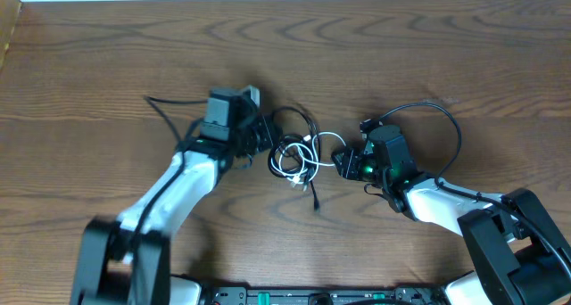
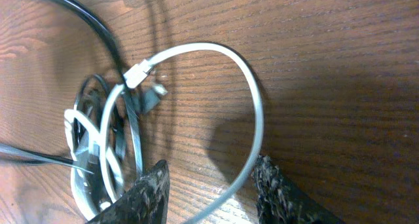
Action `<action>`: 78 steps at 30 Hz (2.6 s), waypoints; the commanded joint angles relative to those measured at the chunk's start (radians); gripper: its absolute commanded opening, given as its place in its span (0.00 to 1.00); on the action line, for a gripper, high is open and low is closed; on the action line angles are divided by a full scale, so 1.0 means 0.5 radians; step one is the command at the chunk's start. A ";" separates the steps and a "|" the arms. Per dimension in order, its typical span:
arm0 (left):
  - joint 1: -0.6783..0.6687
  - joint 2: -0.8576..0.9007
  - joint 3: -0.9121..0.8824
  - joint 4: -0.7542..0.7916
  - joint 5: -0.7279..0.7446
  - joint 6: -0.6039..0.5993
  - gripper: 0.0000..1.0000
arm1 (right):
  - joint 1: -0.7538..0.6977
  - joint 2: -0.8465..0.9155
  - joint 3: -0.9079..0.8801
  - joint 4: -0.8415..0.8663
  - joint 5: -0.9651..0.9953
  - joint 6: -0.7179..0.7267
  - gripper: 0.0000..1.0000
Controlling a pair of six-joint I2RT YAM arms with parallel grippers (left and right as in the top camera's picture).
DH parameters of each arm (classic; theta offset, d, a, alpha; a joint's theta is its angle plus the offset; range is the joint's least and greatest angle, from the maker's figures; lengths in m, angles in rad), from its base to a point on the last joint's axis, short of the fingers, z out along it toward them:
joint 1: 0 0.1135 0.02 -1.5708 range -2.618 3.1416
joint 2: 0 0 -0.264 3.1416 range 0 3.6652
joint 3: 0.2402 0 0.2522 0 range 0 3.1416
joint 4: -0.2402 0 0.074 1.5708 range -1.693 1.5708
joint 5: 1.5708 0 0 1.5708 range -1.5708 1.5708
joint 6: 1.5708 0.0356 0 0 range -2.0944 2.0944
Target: Untangle cables
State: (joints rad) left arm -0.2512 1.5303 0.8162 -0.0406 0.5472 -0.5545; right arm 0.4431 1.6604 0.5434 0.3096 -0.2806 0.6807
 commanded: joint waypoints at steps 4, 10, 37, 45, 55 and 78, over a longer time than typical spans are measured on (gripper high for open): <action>0.106 -0.541 0.079 0.108 0.445 -0.099 0.07 | 0.018 0.014 0.001 -0.037 0.040 0.011 0.36; 0.352 -0.777 0.079 0.162 0.439 -0.098 0.08 | 0.018 0.014 0.001 -0.095 0.043 0.011 0.36; 0.358 -0.050 0.078 -0.045 0.037 0.391 0.60 | 0.019 0.014 0.001 -0.136 0.079 0.011 0.37; 0.826 -0.056 0.078 -0.254 -0.276 0.381 0.65 | 0.018 0.014 0.001 -0.141 0.096 0.003 0.39; 1.123 -0.055 0.078 -0.443 -0.290 0.381 0.66 | 0.018 0.014 0.001 -0.141 0.108 0.004 0.39; 1.115 -0.040 -0.016 -0.858 -0.842 -0.096 0.52 | 0.019 0.014 0.001 -0.140 0.108 0.004 0.38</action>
State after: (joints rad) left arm 0.3065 1.5036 0.8352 -0.4789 0.1005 -0.5804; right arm 0.4438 1.6539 0.5564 0.2619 -0.2653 0.6807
